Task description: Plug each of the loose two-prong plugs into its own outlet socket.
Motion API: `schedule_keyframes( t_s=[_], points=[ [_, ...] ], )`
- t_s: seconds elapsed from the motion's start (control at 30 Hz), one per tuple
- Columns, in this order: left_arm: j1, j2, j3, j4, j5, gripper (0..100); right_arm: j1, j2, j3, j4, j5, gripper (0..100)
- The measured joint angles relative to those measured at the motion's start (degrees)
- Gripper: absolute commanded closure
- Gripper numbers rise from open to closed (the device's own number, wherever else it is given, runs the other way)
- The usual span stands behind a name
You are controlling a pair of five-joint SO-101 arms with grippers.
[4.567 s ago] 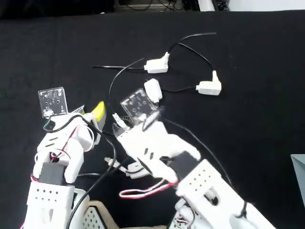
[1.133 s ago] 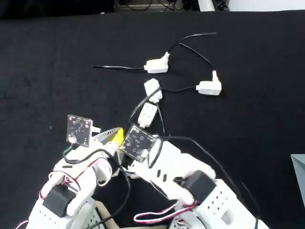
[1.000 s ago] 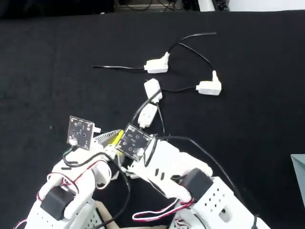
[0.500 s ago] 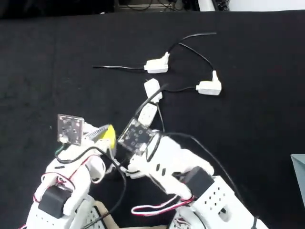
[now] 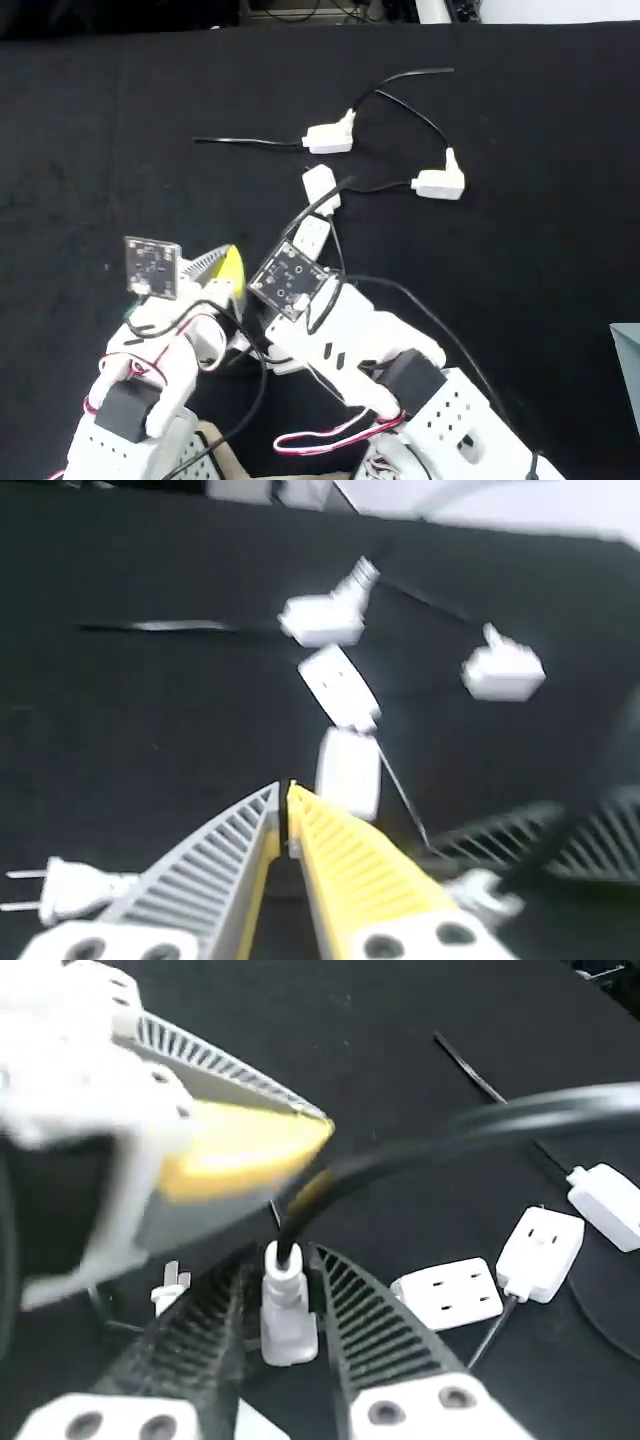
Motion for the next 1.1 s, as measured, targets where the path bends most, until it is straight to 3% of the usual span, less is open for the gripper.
schedule_keyframes(
  t_s=[0.17, 0.37, 0.57, 0.7, 1.0, 1.1],
  points=[
    [2.1, 0.0, -0.1, 3.8, -0.9, 97, -0.1, 0.0, 1.0, 1.7, 5.5, 98.7],
    [4.4, 0.0, -1.0, 8.0, -0.9, 97, 0.7, 0.0, 1.0, 0.4, 6.4, 98.7],
    [0.8, 0.0, -1.0, 7.2, -0.9, 97, 9.6, 0.0, 1.0, -6.8, 1.1, 98.7],
    [-1.2, 0.0, -1.0, 7.0, -0.9, 97, 11.7, 1.9, 1.0, -10.0, -1.1, 98.7],
    [-1.9, 0.0, -0.2, 6.8, -1.2, 97, 17.1, 19.1, -1.1, -18.7, -1.8, 98.7],
    [-5.3, 0.0, -0.2, 6.8, -5.7, 97, 20.6, 23.4, -4.4, -18.7, -4.0, 98.7]
  ],
)
